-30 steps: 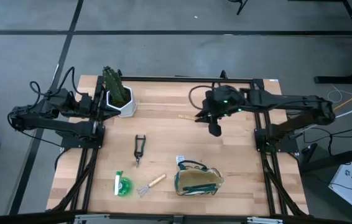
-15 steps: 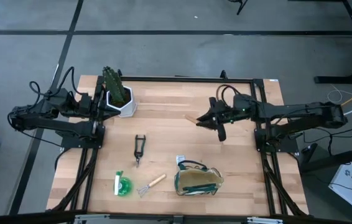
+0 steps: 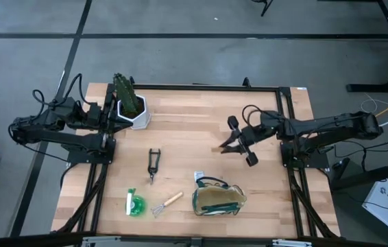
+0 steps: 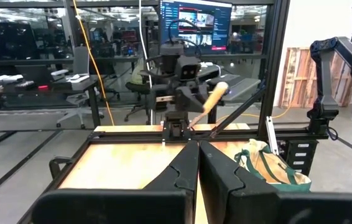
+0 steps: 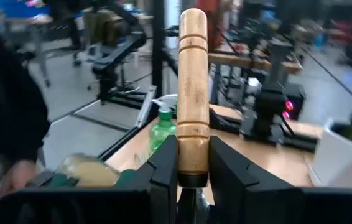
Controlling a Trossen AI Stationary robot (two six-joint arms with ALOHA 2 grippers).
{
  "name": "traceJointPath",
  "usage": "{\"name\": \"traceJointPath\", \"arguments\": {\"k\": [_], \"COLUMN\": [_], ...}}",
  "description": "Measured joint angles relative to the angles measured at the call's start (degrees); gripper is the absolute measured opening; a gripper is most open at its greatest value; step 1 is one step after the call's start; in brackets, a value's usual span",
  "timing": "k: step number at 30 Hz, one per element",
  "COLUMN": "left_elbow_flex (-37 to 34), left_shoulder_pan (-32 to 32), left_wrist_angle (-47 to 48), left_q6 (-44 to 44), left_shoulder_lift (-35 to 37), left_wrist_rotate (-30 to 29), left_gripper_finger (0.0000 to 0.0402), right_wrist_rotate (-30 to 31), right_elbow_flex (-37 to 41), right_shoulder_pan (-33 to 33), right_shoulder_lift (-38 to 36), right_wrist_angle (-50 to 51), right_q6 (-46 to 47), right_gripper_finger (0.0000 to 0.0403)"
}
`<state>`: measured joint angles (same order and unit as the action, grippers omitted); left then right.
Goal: Pick & Place Garden tools in Gardening bag
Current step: Put the brown trowel into the gardening bag
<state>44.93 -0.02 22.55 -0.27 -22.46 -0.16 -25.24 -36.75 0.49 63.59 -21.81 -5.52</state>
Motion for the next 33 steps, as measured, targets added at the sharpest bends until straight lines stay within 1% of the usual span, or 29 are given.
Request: {"name": "traceJointPath", "arguments": {"k": [8,13,15,17,20,25,28,33], "left_elbow_flex": [0.0,0.0,0.0,0.0,0.0,0.0,0.0,0.0], "left_shoulder_pan": [0.0,0.0,0.0,0.0,0.0,0.0,0.0,0.0], "left_wrist_angle": [0.0,0.0,0.0,0.0,0.0,0.0,0.0,0.0], "left_q6": [0.0,0.0,0.0,0.0,0.0,0.0,0.0,0.0], "left_shoulder_lift": [0.0,0.0,0.0,0.0,0.0,0.0,0.0,0.0], "left_wrist_rotate": [0.0,0.0,0.0,0.0,0.0,0.0,0.0,0.0], "left_gripper_finger": [0.0006,0.0006,0.0006,0.0006,0.0006,0.0006,0.0006,0.0006], "right_wrist_rotate": [-0.5,-0.5,0.9,4.3,11.3,22.1,26.2,31.3], "right_elbow_flex": [0.0,0.0,0.0,0.0,0.0,0.0,0.0,0.0], "right_shoulder_pan": [1.7,1.9,1.9,1.9,1.9,1.9,1.9,1.9], "right_shoulder_lift": [0.0,0.0,0.0,0.0,0.0,0.0,0.0,0.0], "right_wrist_angle": [4.9,7.3,8.7,10.2,13.0,15.4,15.9,15.9], "right_q6": [-17.4,-25.6,-27.1,-27.2,-26.5,-20.7,-15.7,-5.3], "right_gripper_finger": [0.0066,0.0066,0.0066,0.0066,0.0066,0.0066,0.0066,0.0066]}}
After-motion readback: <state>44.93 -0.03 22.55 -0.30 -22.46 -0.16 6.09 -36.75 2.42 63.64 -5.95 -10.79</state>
